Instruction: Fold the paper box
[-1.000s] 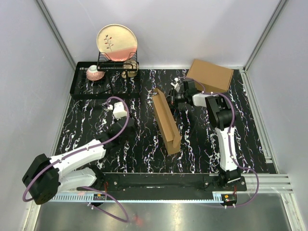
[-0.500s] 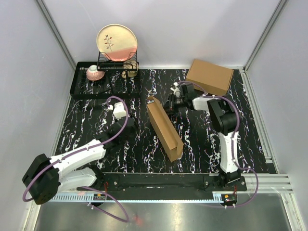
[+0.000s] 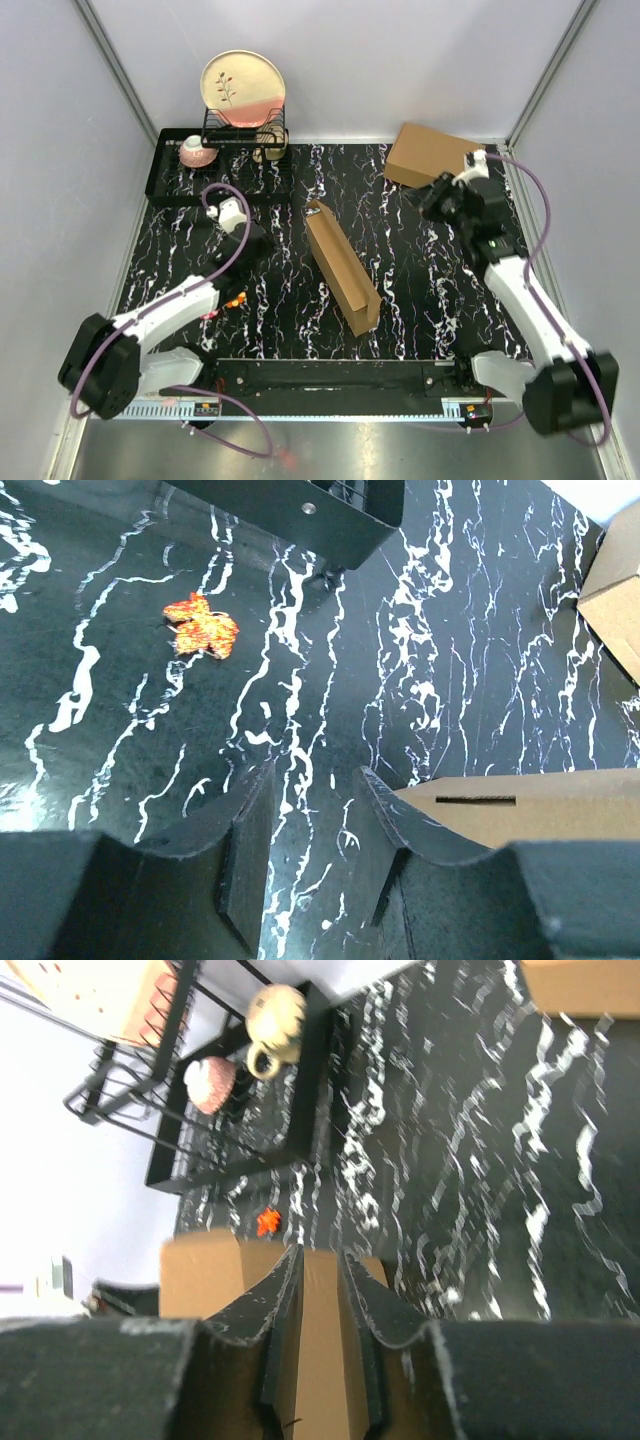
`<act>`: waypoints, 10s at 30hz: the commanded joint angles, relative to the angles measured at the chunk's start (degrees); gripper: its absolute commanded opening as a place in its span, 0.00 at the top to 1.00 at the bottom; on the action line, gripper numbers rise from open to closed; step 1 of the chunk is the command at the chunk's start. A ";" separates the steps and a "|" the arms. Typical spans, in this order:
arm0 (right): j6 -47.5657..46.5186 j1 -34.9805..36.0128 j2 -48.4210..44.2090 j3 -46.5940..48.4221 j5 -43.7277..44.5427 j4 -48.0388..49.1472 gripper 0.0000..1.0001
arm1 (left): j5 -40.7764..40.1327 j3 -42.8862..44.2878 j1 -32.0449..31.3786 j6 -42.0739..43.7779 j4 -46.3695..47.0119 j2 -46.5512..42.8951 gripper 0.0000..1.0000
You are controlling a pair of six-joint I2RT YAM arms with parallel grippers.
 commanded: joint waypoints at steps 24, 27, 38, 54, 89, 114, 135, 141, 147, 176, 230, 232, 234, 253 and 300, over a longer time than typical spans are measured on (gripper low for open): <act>9.58 7.18 -43.66 -35.45 -11.82 -18.46 0.89 | 31.58 17.35 10.42 1.87 18.86 29.55 0.56; 10.28 11.13 -40.95 -36.51 -12.01 -15.38 0.89 | 35.98 17.52 10.69 1.25 22.82 31.83 0.57; 9.32 19.58 -35.40 -33.87 -6.81 -15.46 0.91 | 40.05 18.58 10.69 1.07 25.64 34.65 0.60; 1.58 20.11 -35.40 -25.79 -14.90 -30.84 0.90 | 40.75 20.33 10.86 2.83 24.85 35.80 0.61; 4.48 24.50 -24.23 -26.93 -2.61 -20.02 0.94 | 45.58 10.05 9.90 -2.18 35.75 31.58 0.65; 5.01 24.50 -27.75 -28.51 11.11 -24.43 0.94 | 41.19 -3.13 8.31 -5.43 42.43 23.67 0.65; 8.87 24.50 -34.25 -30.27 13.39 -28.29 0.92 | 35.22 -12.80 6.91 -6.22 44.10 14.18 0.65; 10.46 24.50 -35.84 -30.27 15.42 -30.31 0.91 | 33.72 -14.56 6.56 -6.14 41.99 10.22 0.65; 10.72 24.50 -36.36 -30.18 17.00 -30.76 0.91 | 32.31 -16.23 6.21 -5.61 40.94 7.85 0.65; 15.46 24.50 -37.51 -16.49 34.91 -47.25 0.68 | 18.44 -13.60 6.21 -5.08 21.46 0.20 0.60; -16.61 24.50 -32.76 7.62 8.83 -56.25 0.57 | 55.69 0.82 13.15 43.08 -2.66 -21.08 0.39; -16.70 24.50 -32.50 7.44 8.65 -55.98 0.57 | 54.99 0.82 12.97 43.69 -2.48 -20.55 0.40; -16.79 24.50 -32.41 7.53 8.65 -55.89 0.57 | 55.08 0.74 12.80 43.87 -2.31 -19.84 0.42; -17.40 24.50 -31.18 9.80 9.96 -58.79 0.55 | 55.52 0.03 10.78 41.77 0.68 -16.76 0.90; -11.87 34.17 -22.65 2.60 14.71 -52.03 0.67 | 51.74 1.44 9.98 40.01 -0.73 -17.12 0.94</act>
